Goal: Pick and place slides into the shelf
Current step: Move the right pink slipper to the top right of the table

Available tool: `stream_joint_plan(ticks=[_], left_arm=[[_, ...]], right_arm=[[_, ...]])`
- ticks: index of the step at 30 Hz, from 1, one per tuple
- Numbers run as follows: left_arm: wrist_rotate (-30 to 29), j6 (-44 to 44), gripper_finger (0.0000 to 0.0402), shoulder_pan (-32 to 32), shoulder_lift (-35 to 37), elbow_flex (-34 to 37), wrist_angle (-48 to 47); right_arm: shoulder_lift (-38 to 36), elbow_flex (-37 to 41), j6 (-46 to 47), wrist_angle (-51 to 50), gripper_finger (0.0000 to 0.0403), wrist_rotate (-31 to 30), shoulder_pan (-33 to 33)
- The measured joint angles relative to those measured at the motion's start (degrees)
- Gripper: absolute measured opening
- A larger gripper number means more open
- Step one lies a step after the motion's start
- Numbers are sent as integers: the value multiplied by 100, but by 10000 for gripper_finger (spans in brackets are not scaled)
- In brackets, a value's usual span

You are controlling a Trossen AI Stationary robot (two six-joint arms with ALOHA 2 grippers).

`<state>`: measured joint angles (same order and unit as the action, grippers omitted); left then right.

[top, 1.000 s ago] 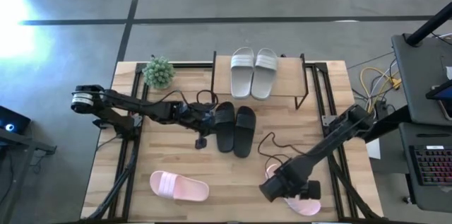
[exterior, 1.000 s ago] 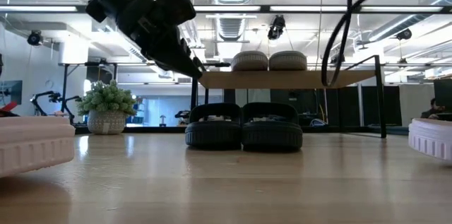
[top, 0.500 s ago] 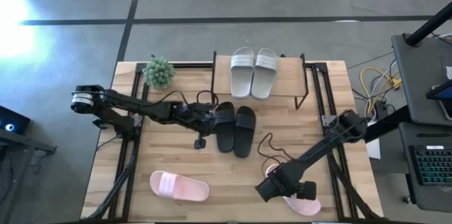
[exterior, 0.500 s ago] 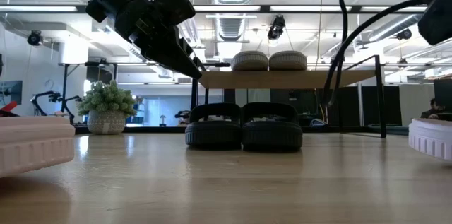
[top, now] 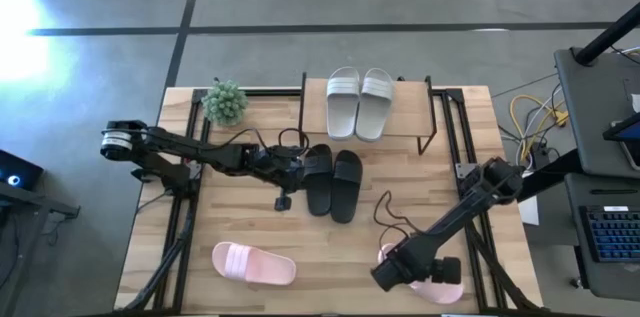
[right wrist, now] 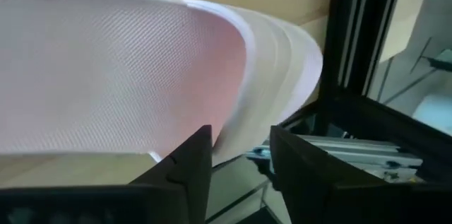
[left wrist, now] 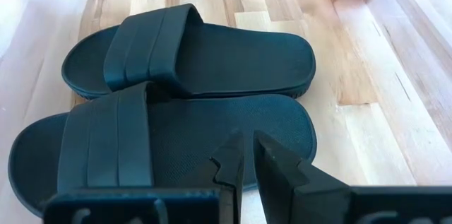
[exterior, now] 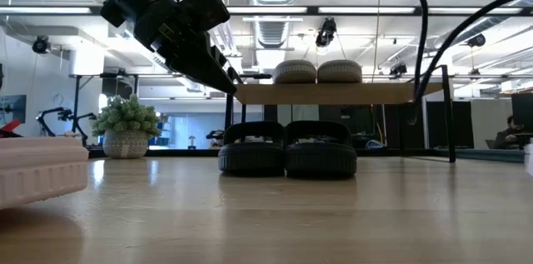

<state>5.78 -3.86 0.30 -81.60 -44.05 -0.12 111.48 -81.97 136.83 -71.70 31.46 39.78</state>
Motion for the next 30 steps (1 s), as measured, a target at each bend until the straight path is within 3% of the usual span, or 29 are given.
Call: stream_joint_plan(ticks=[11,25,30], left_arm=[[0,46,18,0,0,15,2],[0,55,18,0,0,22,4],[0,57,18,0,0,22,4]], right_arm=[[4,243,-37,9,94,21,369],[4,689,-584,-19,136,-155,462],[7,644,-1092,-150,97,-343,462]])
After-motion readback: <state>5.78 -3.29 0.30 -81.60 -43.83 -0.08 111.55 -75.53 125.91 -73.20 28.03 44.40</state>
